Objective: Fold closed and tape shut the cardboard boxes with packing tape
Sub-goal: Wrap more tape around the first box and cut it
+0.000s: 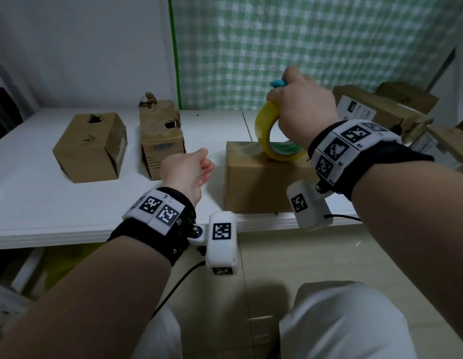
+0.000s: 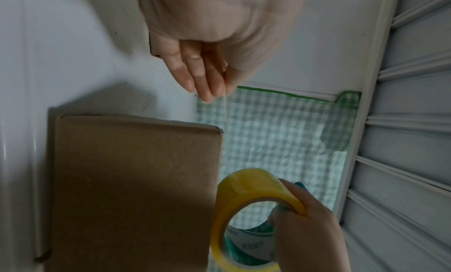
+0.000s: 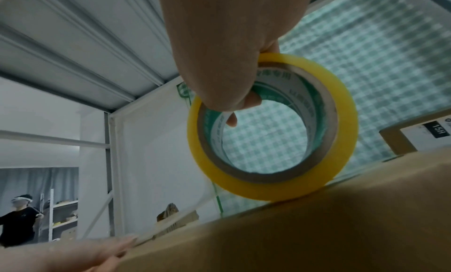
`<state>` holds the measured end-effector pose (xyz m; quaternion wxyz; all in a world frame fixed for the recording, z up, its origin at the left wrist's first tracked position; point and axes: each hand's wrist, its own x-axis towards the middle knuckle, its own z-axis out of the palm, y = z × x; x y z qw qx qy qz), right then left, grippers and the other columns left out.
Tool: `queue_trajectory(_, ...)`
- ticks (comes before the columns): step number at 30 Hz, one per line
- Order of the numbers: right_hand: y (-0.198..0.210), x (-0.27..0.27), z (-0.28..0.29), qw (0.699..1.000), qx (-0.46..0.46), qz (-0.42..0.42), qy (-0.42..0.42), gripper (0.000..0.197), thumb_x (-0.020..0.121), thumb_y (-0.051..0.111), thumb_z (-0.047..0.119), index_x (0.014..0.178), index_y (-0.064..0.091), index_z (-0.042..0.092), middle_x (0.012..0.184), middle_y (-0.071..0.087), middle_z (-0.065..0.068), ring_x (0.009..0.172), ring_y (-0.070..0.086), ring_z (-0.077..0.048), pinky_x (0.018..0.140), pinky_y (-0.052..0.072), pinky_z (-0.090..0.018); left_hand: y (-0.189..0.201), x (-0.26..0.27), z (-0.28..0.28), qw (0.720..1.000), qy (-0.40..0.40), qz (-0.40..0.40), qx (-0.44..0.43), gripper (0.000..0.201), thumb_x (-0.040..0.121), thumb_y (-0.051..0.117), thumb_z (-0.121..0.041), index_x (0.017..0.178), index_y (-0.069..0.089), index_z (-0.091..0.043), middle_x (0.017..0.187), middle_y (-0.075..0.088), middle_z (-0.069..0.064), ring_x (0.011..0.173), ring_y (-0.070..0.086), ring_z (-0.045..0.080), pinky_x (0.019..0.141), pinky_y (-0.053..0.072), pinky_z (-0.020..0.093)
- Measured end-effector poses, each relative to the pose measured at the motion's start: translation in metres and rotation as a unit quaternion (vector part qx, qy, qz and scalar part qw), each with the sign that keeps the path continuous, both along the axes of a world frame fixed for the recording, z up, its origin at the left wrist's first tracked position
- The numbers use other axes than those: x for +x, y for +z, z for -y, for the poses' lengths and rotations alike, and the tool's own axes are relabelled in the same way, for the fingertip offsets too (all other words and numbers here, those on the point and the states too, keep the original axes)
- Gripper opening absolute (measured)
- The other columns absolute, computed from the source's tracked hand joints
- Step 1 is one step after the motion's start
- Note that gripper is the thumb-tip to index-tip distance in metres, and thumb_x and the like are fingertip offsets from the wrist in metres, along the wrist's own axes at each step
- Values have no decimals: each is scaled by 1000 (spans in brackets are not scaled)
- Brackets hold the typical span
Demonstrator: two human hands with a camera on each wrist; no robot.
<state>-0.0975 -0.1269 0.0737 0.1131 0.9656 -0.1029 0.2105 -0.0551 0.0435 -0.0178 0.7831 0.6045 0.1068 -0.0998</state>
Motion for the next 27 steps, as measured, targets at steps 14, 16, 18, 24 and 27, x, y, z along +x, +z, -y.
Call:
queue_trajectory(14,4,2,8,996,78,-12,-49,36,87,46,-1,118,58,14,121,38,-12,102,48,-33,71,43,-40,-10,-1,9,999,35,21,2,14,93,58,-18,82,53,-12,58,56,3,60,60,14,59,49,23)
queue_trajectory(16,8,1,11,995,85,-9,-45,38,86,45,-2,118,58,15,121,38,-11,97,47,-31,68,41,-38,-8,-1,10,999,31,21,-5,13,93,58,-19,82,53,-13,57,57,3,61,60,15,60,49,24)
queue_trajectory(18,13,0,15,996,79,0,-37,40,86,46,-3,119,58,16,121,39,-11,97,47,-31,68,39,-37,-5,0,12,999,32,25,-6,12,92,58,-20,83,54,-13,56,55,1,57,57,14,57,47,23)
queue_trajectory(24,14,-1,17,998,55,-13,-20,42,86,48,-3,122,57,16,121,39,-12,101,48,-33,66,37,-35,3,2,14,999,38,31,-1,13,89,62,-17,79,54,-12,60,50,1,51,46,12,56,44,25)
queue_trajectory(27,7,-2,16,999,39,-23,-9,41,87,48,-3,121,58,17,119,39,-10,101,47,-31,65,36,-35,0,4,11,999,34,28,-9,15,88,63,-13,75,55,-11,60,53,0,52,51,11,56,47,23)
